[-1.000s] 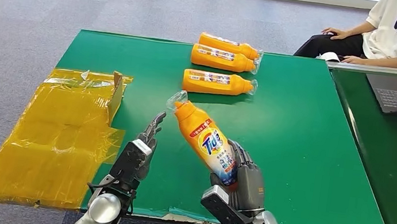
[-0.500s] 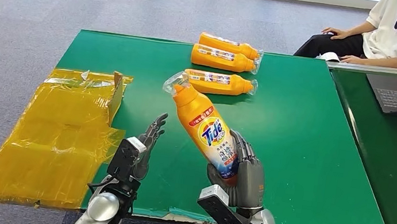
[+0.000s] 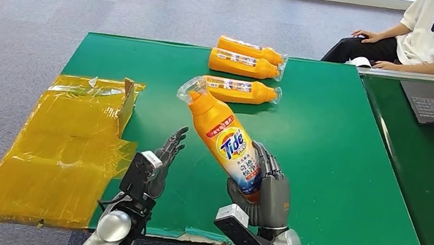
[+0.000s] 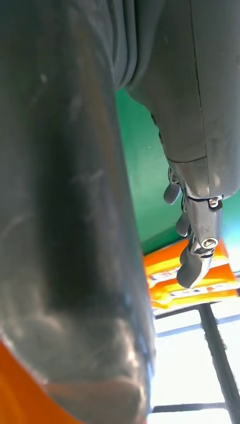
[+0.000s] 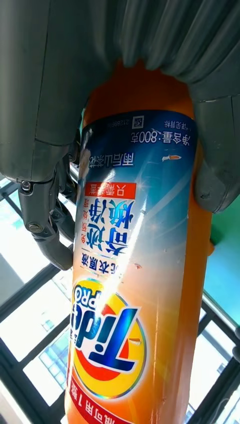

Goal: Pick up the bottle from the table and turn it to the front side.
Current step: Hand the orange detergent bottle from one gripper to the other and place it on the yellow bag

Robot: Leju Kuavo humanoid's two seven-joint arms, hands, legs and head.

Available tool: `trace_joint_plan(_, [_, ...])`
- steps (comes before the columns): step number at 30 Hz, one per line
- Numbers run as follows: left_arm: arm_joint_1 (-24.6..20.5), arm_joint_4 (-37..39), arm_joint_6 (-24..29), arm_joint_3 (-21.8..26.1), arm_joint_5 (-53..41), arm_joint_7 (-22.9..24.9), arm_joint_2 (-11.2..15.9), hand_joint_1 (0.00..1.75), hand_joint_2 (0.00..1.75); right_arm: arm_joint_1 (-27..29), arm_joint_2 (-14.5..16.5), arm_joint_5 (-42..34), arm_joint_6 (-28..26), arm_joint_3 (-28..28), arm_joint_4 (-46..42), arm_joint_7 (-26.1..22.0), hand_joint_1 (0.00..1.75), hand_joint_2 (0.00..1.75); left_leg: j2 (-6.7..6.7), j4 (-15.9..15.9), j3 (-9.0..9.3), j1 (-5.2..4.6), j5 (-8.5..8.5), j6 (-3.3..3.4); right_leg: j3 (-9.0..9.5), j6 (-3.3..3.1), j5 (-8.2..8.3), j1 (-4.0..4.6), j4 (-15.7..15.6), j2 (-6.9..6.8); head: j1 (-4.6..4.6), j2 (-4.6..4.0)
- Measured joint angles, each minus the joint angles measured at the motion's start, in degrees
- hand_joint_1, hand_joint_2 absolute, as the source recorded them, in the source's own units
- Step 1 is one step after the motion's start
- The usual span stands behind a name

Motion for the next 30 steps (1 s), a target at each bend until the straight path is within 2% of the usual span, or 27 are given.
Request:
trace_joint_plan(1, [-0.2,0.2,-0.8,-0.1,0.2,0.4,-0.1,0.00,0.00,0.0,0.1,0.2,-0.2,0.0,0.0,0.0,1.75,1.75,0.00,0.0,0.00,0.00,0.00,0.00,0.00,0.00,0.00,0.00,0.0,0.00,0.00,0.00])
trace_joint_plan(5, [-1.7,1.3,-2.8,-0.9,0.4,1.6,-0.2,0.00,1.75,0.0,0.2,0.2,-0.4,0.0,0.0,0.0,1.75,1.75,0.00,0.0,0.00,0.00,0.00,0.00,0.00,0.00,0.00,0.00,0.0,-0.01,0.00,0.00])
trace_joint_plan(19, [-8.6,3.4,-3.4,-7.8,-1.5,3.1,0.1,0.00,1.75,0.0,0.4,-1.6,1.1,0.0,1.0,-0.4,1.75,1.75,-0.01,0.0,-0.01,0.00,0.00,0.00,-0.01,0.00,0.01,0.00,0.0,0.00,0.00,0.00])
trace_joint_plan(30, [-12.5,4.5,-3.3,-9.4,-1.4,3.4,1.2,0.00,1.75,0.0,0.4,-3.2,1.6,0.0,1.2,-1.0,1.75,1.75,0.03,0.0,0.00,0.00,0.01,-0.01,-0.01,0.00,0.01,0.00,0.0,0.03,0.00,0.00])
